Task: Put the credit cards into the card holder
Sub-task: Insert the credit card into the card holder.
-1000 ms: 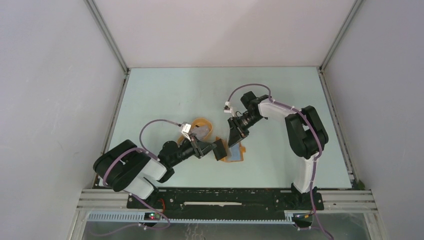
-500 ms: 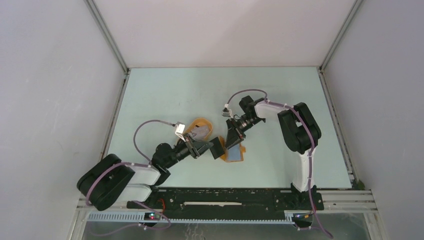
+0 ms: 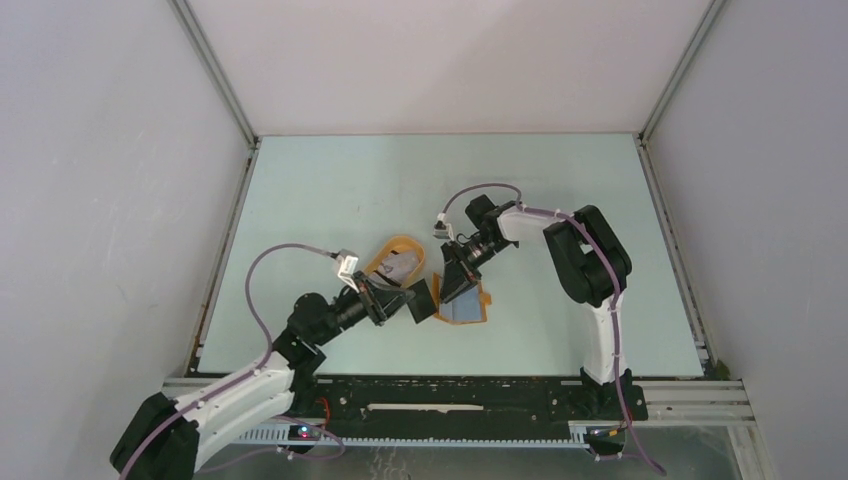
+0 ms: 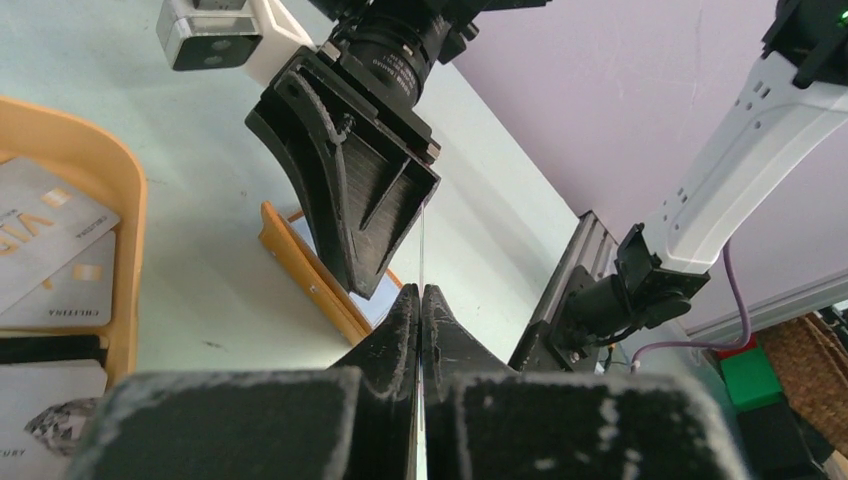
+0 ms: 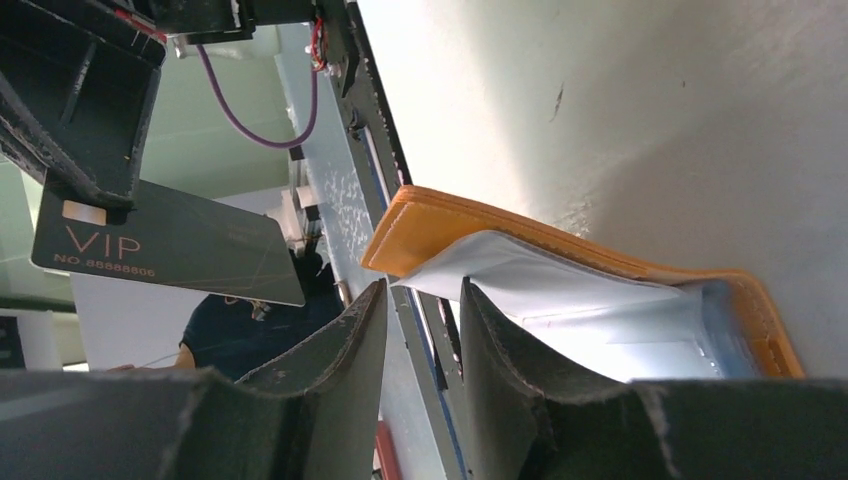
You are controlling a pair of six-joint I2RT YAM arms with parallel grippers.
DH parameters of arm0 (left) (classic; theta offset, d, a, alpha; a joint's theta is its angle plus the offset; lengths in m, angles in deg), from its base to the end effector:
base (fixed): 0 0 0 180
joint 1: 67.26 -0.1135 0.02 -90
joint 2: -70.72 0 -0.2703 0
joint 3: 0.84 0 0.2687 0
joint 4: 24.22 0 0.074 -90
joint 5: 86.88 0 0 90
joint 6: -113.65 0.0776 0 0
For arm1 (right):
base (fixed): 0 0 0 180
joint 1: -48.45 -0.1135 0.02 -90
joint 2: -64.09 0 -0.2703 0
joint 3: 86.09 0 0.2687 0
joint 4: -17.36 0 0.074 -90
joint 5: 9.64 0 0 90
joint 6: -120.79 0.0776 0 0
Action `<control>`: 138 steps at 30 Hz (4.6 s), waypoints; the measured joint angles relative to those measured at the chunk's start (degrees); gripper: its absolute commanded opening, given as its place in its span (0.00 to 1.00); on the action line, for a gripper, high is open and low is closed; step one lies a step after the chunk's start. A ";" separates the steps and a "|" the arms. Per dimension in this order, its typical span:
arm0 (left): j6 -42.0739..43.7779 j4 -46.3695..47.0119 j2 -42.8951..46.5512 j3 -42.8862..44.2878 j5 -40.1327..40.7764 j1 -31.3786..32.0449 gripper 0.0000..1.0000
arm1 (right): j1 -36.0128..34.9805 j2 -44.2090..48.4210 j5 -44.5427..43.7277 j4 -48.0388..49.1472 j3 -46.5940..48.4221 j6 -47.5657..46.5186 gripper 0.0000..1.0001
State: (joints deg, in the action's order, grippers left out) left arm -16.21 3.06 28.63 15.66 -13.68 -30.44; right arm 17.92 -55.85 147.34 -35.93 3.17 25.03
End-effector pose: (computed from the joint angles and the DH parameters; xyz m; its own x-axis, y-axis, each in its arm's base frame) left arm 0.1547 -0.1438 0.1830 -0.4978 -0.3938 -0.7727 0.6331 0.4440 -0.6341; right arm 0.3056 0.2632 0.1069 -0.8240 -0.5315 -0.1964 -0.3665 0.2356 0.9001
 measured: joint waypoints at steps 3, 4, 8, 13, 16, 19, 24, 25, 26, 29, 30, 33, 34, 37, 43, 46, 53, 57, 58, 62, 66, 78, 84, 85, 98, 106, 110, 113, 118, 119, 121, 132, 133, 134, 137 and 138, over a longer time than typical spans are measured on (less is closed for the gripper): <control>0.92 -3.89 1.46 0.09 -0.17 0.00 0.00 | -0.50 -0.07 -1.42 1.31 0.07 1.73 0.38; 1.05 -4.63 1.03 0.17 -0.37 0.00 0.00 | -0.66 -0.07 -1.46 1.38 0.09 1.81 0.38; 1.42 -5.64 -3.63 1.88 -1.22 0.50 0.00 | -0.81 -0.42 -2.95 2.19 0.70 2.99 0.34; 1.97 -4.26 -12.41 5.09 -2.67 1.99 0.00 | -0.87 -0.79 -5.18 2.91 1.07 3.74 0.23; 2.29 -2.69 -17.68 7.19 -3.43 2.62 0.00 | -0.85 -0.83 -6.45 2.95 1.07 3.98 0.17; 2.36 -0.50 -22.03 8.41 -3.63 2.84 0.00 | -0.85 -0.83 -7.78 2.95 1.07 4.24 0.15; 2.32 3.15 -27.98 8.55 -3.30 2.84 0.00 | -0.66 -0.83 -9.84 3.02 1.07 4.72 0.07; 2.32 4.22 -29.31 8.55 -3.15 2.84 0.00 | -0.61 -0.83 -10.19 3.06 1.07 4.81 0.07; 2.29 5.20 -30.71 8.55 -2.95 2.84 0.00 | -0.57 -0.83 -10.71 3.08 1.07 4.85 0.06; 2.25 7.48 -34.56 8.55 -2.36 2.84 0.00 | -0.24 -0.83 -12.20 3.15 1.07 4.85 0.07; 2.23 7.93 -35.30 8.55 -2.16 2.89 0.00 | -0.20 -0.83 -12.83 3.17 1.07 4.85 0.07; 2.19 9.27 -37.31 8.55 -1.33 2.89 0.00 | 0.02 -0.83 -15.10 3.39 1.07 4.79 0.07; 2.16 9.55 -37.70 8.55 -1.22 2.89 0.00 | 0.02 -0.83 -15.82 3.48 1.07 4.74 0.07; 2.01 10.40 -38.53 8.55 -0.92 2.80 0.00 | 0.00 -0.83 -17.51 3.45 1.20 4.61 0.08; -0.22 13.66 -39.32 8.55 -1.27 0.94 0.00 | -0.55 -0.83 -19.91 3.43 2.67 4.37 0.09; -1.44 16.15 -39.69 8.55 -1.66 -0.22 0.00 | -0.68 -0.83 -20.59 3.39 2.95 4.35 0.09; -3.74 19.98 -44.04 8.90 -1.95 -1.29 0.00 | -0.70 -0.83 -20.83 3.30 2.99 3.56 0.10; -5.27 23.52 -48.48 9.66 -2.08 -2.47 0.00 | -0.68 -0.83 -20.79 3.26 2.99 3.28 0.10; -5.60 24.61 -49.48 9.73 -2.12 -2.80 0.00 | -0.63 -0.83 -20.79 3.23 3.02 3.21 0.10; -6.88 28.33 -52.35 9.73 -2.60 -3.65 0.00 | -0.50 -0.83 -20.55 3.06 3.02 3.02 0.11; -7.48 30.08 -53.22 9.73 -2.93 -3.85 0.00 | -0.17 -0.83 -20.28 2.93 3.02 2.69 0.17; -8.20 30.40 -53.66 9.73 -3.23 -3.85 0.00 | 4.26 5.44 -19.19 2.21 3.02 0.57 0.22; -8.17 28.02 -53.51 9.73 -3.32 -3.85 0.00 | 5.14 7.15 -19.30 1.05 3.02 -1.70 0.22; -8.15 27.21 -53.27 9.73 -3.30 -3.85 0.00 | 5.14 7.45 -19.45 0.74 3.02 -2.14 0.22; -4.63 13.20 -46.40 11.67 0.07 -1.57 0.00 | 4.81 11.15 -20.74 -1.64 3.02 -6.82 0.22; -4.59 11.08 -46.40 12.37 0.87 -1.31 0.00 | 2.38 11.06 -24.65 -5.33 3.02 -11.26 0.22; -4.66 10.73 -46.62 13.00 1.22 -0.98 0.00 | 0.79 10.32 -26.45 -7.58 3.02 -13.42 0.22; -4.68 10.64 -46.90 13.42 1.44 -0.68 0.00 | 0.22 9.05 -27.54 -8.74 3.02 -14.34 0.22; -4.70 10.67 -47.98 14.23 1.64 -0.26 0.00 | -0.31 7.30 -29.35 -10.16 3.02 -15.21 0.21; -4.70 10.67 -48.15 14.27 1.66 -0.24 0.00 | -0.35 7.15 -29.68 -10.27 3.02 -15.26 0.21; -4.72 10.67 -48.61 14.53 1.68 -0.20 0.00 | -0.39 6.93 -30.27 -10.47 3.02 -15.43 0.22; -5.16 10.60 -49.16 14.86 2.54 0.11 0.00 | -1.22 5.73 -32.48 -10.62 3.02 -15.61 0.21; -5.14 10.56 -49.13 14.86 2.95 0.17 0.00 | -1.36 5.51 -32.68 -10.62 3.02 -15.63 0.21; -5.11 10.38 -49.03 14.86 3.32 0.20 0.00 | -1.46 5.31 -32.81 -10.62 3.02 -15.61 0.21; -4.96 9.90 -48.48 14.86 4.70 0.24 0.00 | -1.86 4.72 -33.48 -10.88 3.10 -15.63 0.21; -4.81 9.77 -48.22 14.86 5.05 0.24 0.00 | -1.95 4.50 -33.55 -11.13 3.28 -15.63 0.21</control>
State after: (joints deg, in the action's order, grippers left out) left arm -21.02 12.83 -19.58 30.53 -8.63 -30.20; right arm 15.98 -51.34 113.79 -47.05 6.45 9.41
